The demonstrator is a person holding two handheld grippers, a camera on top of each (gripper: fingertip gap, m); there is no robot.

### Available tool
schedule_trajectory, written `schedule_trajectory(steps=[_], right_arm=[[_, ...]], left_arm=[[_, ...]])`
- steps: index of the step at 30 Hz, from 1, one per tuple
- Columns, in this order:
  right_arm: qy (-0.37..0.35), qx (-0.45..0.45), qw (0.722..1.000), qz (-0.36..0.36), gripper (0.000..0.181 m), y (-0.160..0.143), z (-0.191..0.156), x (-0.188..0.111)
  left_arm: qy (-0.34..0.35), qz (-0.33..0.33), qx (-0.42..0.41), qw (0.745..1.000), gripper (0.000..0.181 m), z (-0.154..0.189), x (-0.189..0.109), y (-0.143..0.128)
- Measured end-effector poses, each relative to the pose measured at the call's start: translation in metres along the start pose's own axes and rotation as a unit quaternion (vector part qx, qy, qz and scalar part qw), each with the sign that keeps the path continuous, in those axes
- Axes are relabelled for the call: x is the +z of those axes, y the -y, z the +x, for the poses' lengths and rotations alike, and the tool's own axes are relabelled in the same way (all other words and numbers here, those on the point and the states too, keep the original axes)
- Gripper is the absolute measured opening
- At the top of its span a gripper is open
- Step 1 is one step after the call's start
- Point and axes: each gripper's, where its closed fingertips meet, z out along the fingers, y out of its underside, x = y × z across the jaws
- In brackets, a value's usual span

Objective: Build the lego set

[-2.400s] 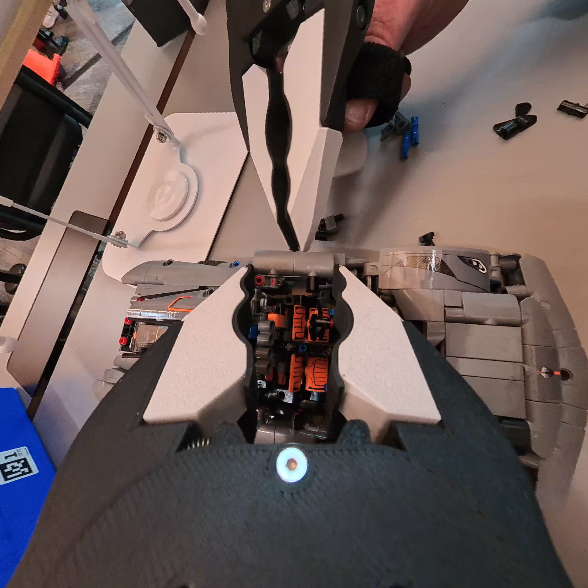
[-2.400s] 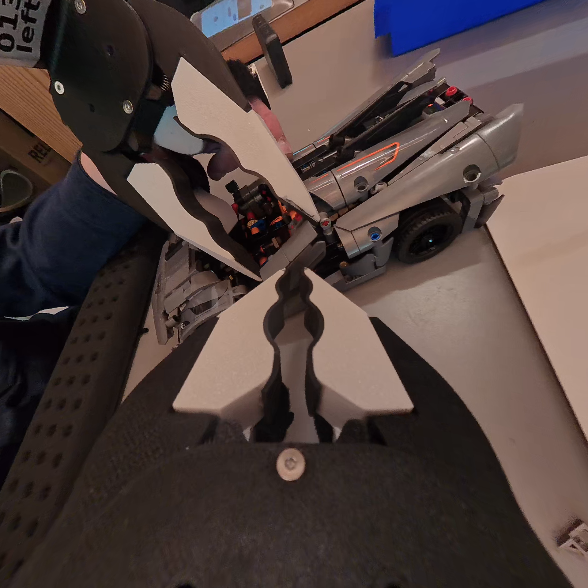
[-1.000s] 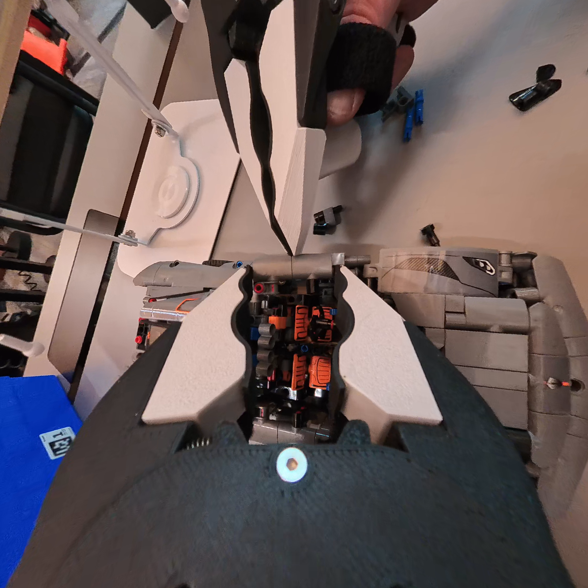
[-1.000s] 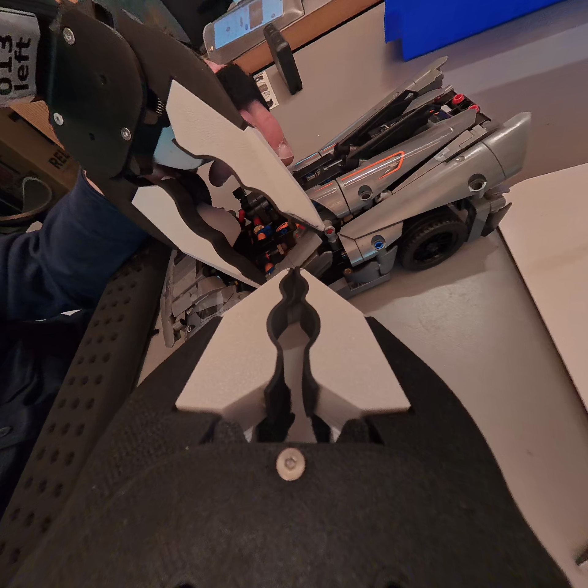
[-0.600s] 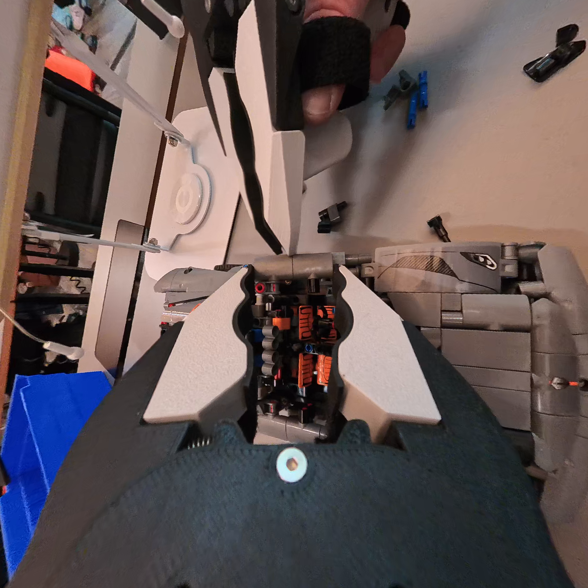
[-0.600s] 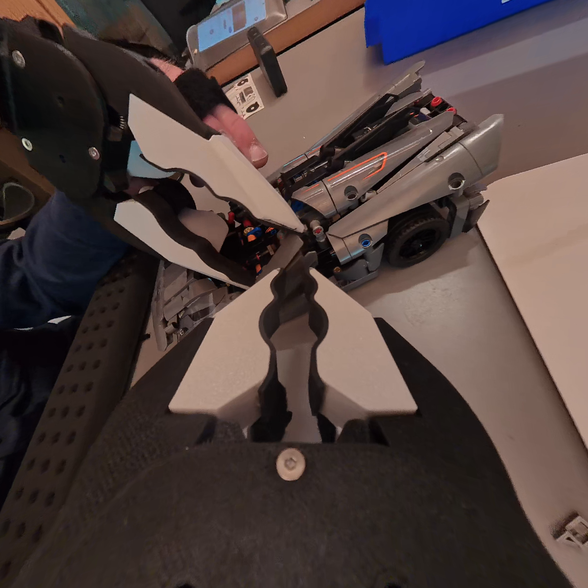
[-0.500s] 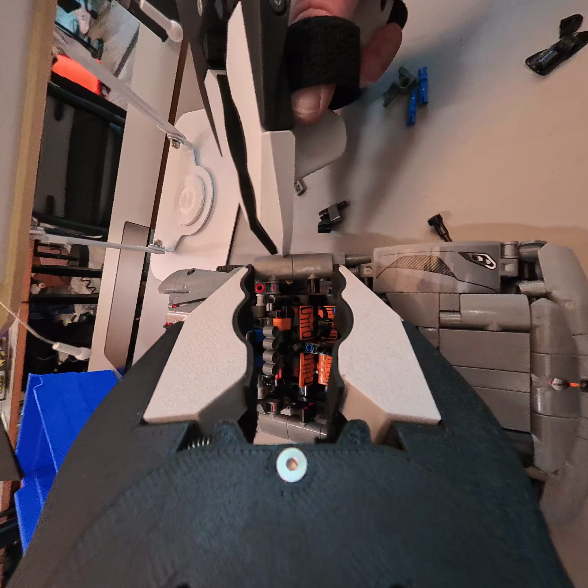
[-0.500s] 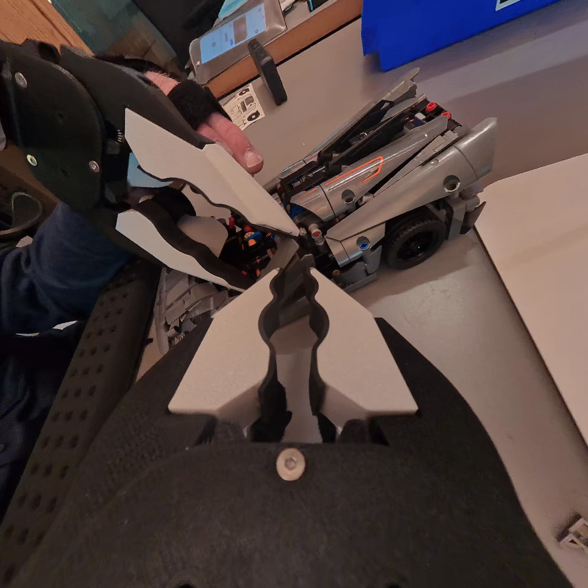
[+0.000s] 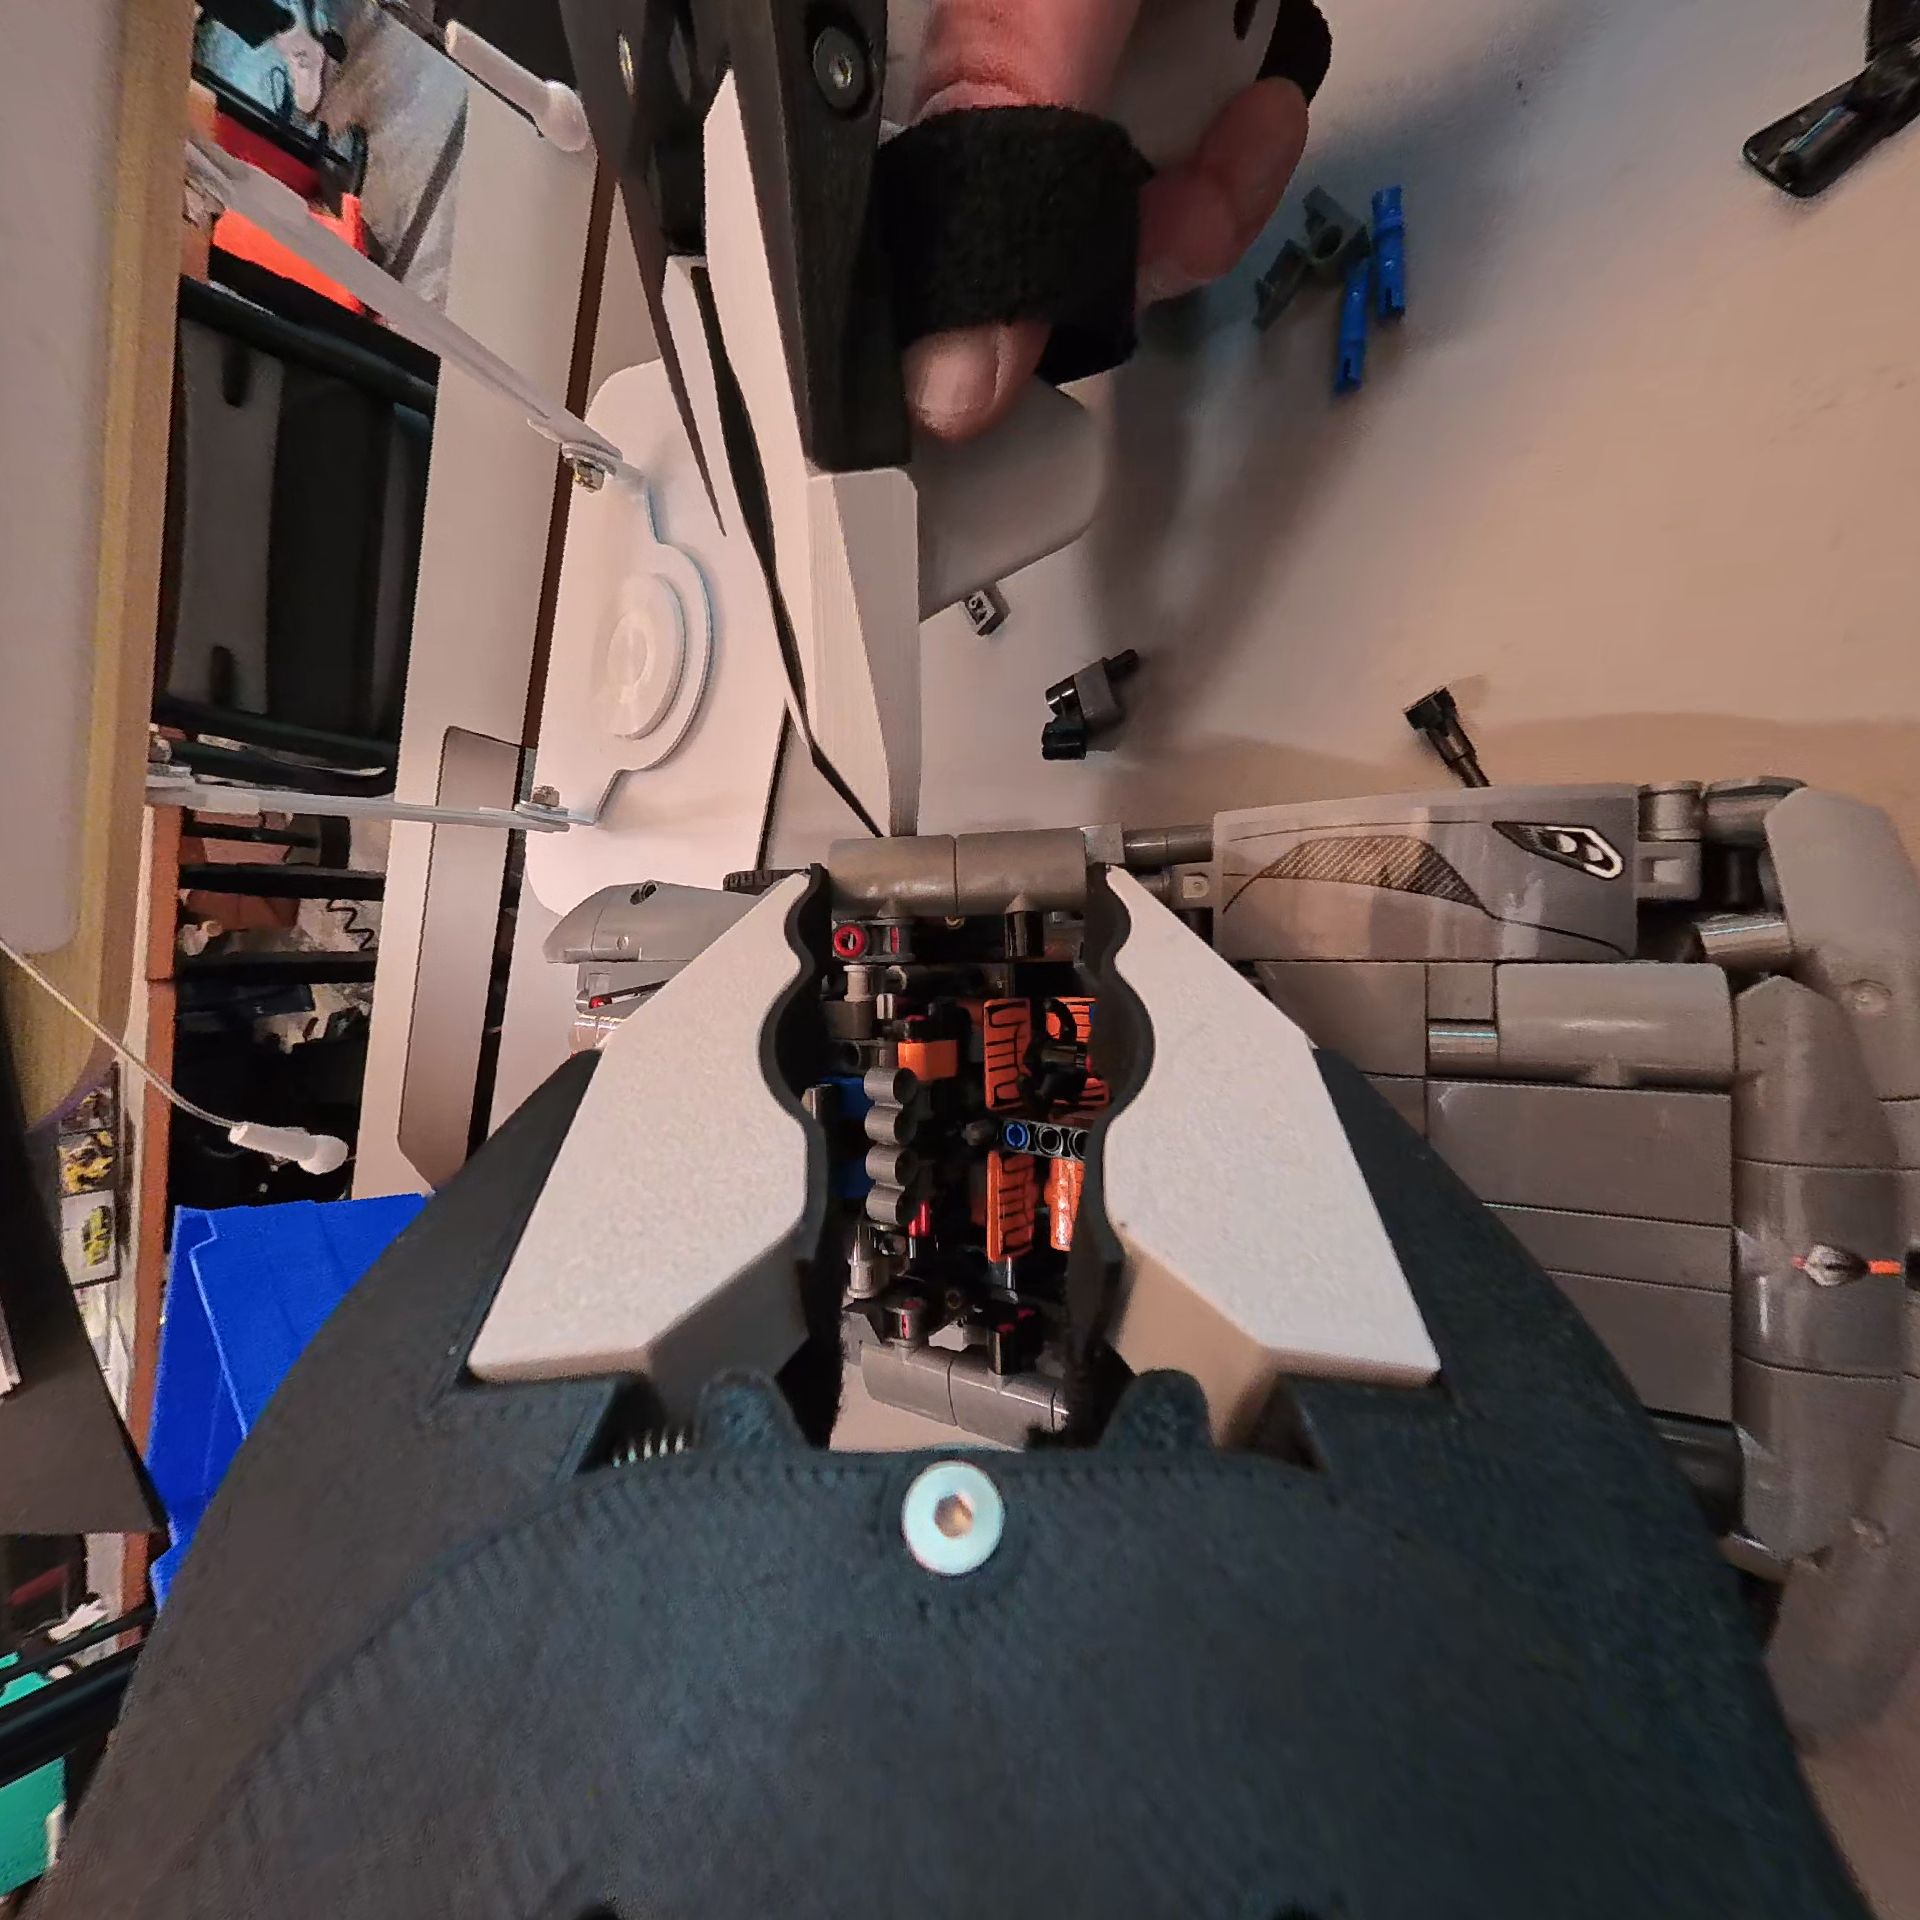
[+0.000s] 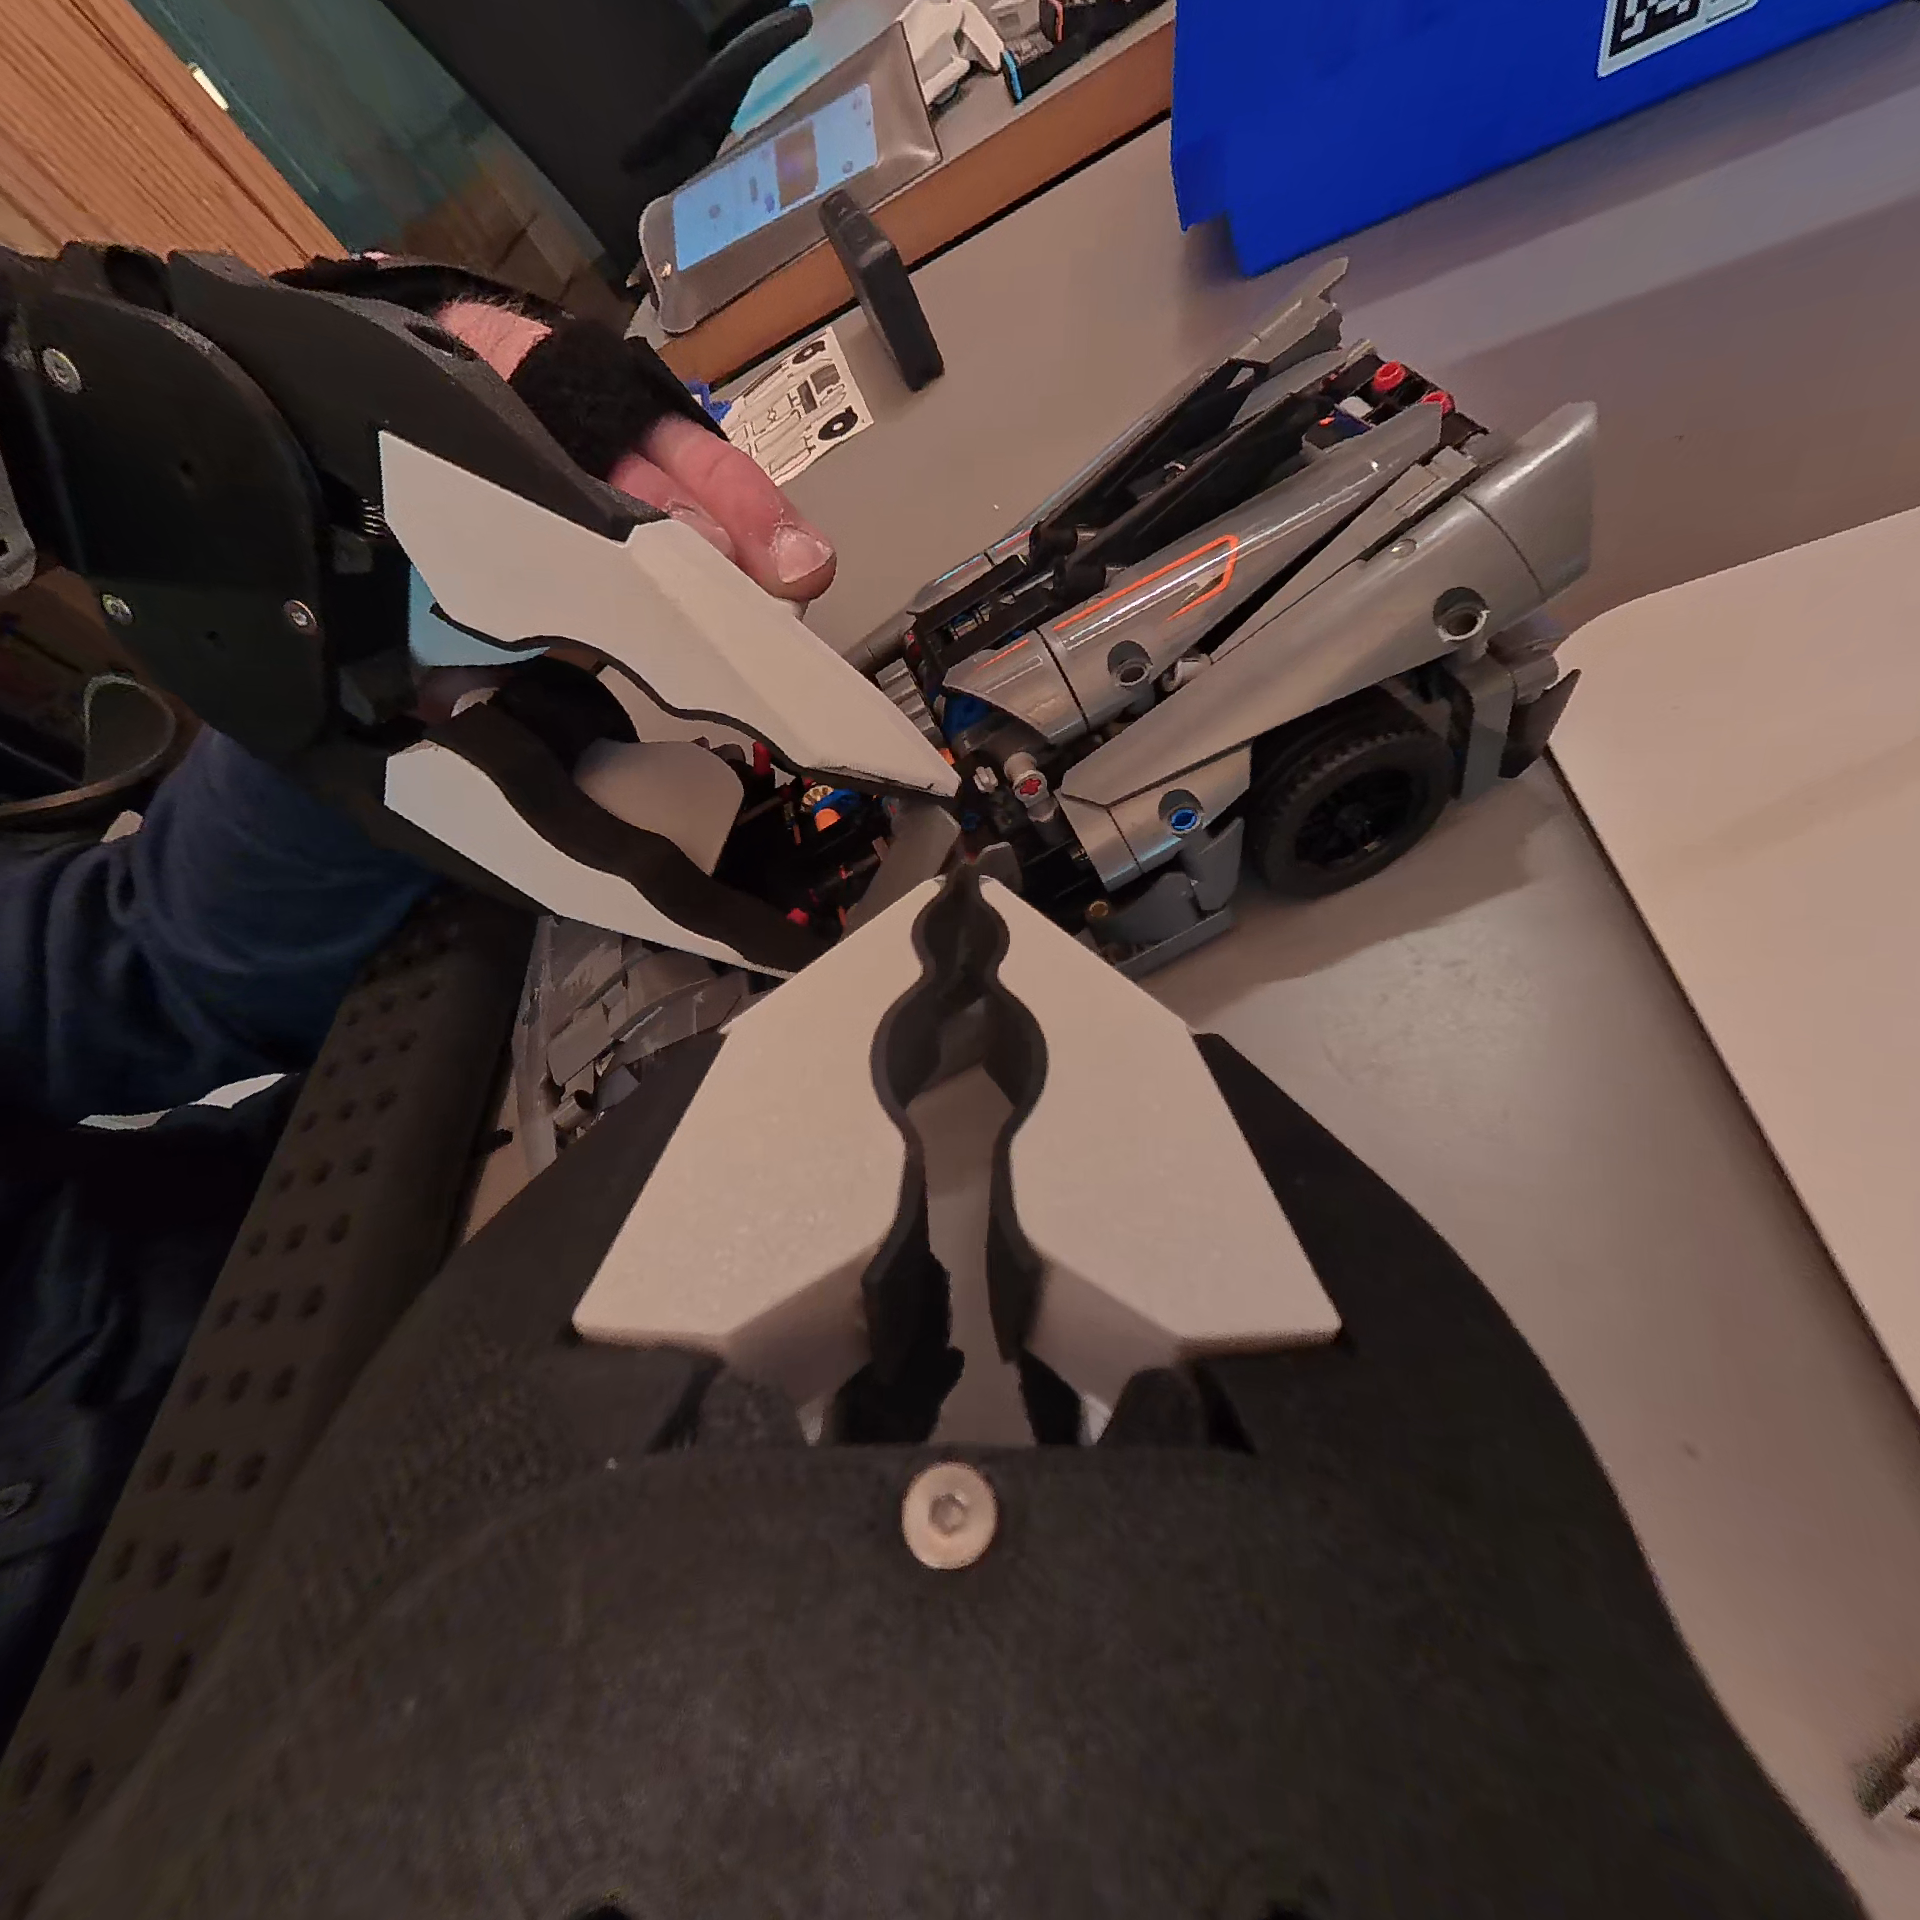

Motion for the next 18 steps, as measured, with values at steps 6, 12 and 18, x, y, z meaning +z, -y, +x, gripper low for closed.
schedule_trajectory(steps=[6,12,18], right_arm=[[-0.015,-0.001,1.000,-0.005,0.000,-0.0015,0.0044,0.0007],[-0.023,-0.013,1.000,-0.006,0.000,0.0001,0.0038,-0.0004],[-0.008,-0.007,1.000,0.011,0.000,0.0060,0.0007,-0.0043]], left_arm=[[0.004,-0.004,0.010,1.000,0.047,0.0011,-0.0009,0.0016],[0.005,0.000,0.008,1.000,0.047,0.0006,-0.0016,0.0013],[0.006,-0.001,0.016,1.000,0.047,0.0019,-0.0018,0.0029]])
